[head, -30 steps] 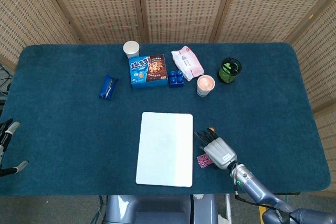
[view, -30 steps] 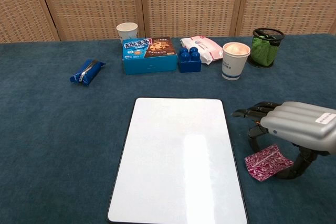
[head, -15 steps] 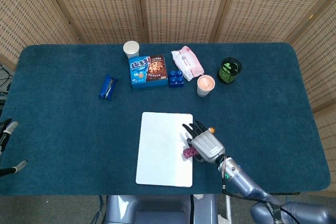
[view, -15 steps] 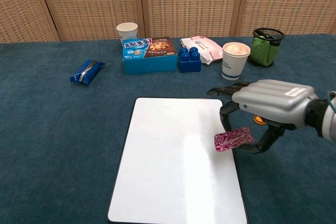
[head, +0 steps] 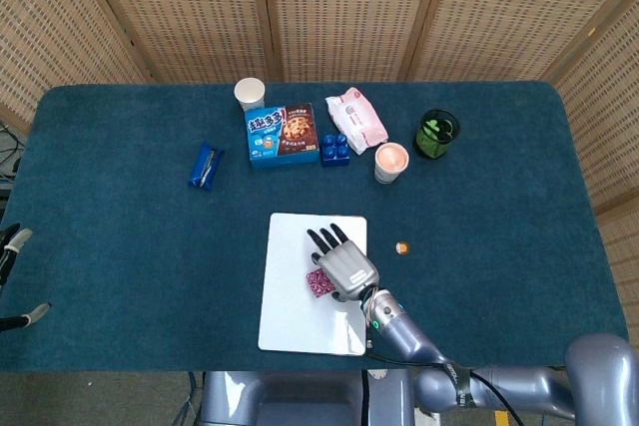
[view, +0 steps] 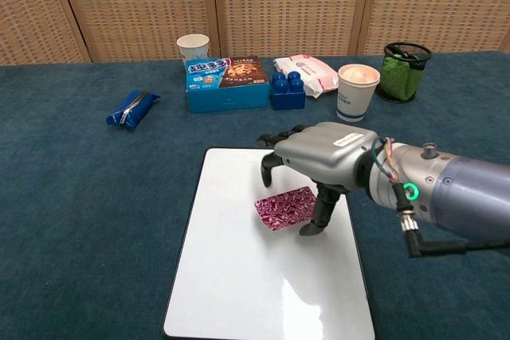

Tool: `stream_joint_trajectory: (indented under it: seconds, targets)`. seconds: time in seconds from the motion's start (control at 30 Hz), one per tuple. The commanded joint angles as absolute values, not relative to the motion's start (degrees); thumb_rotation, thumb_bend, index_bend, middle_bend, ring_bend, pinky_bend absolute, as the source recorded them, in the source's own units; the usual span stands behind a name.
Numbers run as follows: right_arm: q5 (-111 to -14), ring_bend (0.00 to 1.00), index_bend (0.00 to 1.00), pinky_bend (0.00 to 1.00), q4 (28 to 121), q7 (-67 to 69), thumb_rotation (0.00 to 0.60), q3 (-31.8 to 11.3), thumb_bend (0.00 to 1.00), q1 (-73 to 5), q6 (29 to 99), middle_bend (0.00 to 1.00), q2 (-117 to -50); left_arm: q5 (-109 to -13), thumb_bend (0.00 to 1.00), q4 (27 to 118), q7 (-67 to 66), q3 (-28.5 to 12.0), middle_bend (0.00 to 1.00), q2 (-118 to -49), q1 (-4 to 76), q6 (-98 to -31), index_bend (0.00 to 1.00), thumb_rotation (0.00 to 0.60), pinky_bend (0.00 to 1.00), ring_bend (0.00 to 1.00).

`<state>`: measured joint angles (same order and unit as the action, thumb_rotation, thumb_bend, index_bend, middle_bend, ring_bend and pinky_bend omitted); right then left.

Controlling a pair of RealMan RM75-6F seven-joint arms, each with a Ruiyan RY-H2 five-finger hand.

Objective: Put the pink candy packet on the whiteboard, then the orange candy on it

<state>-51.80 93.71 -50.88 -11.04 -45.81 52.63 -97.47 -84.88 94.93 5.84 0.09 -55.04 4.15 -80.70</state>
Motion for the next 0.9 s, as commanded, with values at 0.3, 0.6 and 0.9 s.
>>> stream_joint_trajectory:
  seconds: [0.3,0.6,0.9]
  targets:
    - [-43.8,0.00,0.20,0.00,99.8,-56.0,0.600,-11.8,0.15,-47.4,61.0,0.00,-92.7,-84.6,0.00,94.6,6.8,0.0,0.00,-54.8,4.5,-80.0,0.00,0.600,0.00,0.00]
    - [-46.4,0.00,0.39,0.00,94.0,-43.5,0.600,-10.0,0.36,-43.5,58.5,0.00,-87.7,-85.1,0.00,95.0,5.7,0.2,0.00,-55.0,4.5,-80.2,0.00,0.600,0.00,0.00]
    - [-49.6,0.00,0.39,0.00,87.0,-36.4,0.600,-8.0,0.36,-41.9,56.3,0.00,-88.3,-84.1,0.00,95.2,4.6,0.0,0.00,-55.3,4.9,-79.3,0.00,0.600,0.00,0.00]
